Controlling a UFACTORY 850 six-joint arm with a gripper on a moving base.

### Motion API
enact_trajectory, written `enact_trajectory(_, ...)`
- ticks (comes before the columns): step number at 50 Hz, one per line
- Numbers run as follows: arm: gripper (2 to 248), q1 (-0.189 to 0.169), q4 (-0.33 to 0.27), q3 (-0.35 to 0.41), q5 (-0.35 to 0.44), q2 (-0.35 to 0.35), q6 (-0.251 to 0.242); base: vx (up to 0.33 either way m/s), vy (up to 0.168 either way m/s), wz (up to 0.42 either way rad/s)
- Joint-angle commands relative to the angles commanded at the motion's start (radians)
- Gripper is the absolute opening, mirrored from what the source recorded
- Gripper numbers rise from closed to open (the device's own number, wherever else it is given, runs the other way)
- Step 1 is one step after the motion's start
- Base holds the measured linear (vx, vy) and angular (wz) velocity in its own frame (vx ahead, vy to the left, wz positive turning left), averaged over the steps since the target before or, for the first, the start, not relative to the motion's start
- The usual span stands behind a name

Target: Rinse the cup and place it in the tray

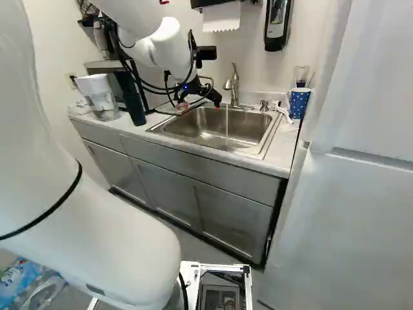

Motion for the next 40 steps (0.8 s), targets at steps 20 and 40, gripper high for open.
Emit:
enact_trajectory(20,247,0.043,0.000,-0.044,0.007,-0.004,0.000,0.000,0.000,0.000)
enact_trajectory(40,247,0.096,0.000,-0.123,0.007,-0.038,0.000,0.000,0.000,0.000)
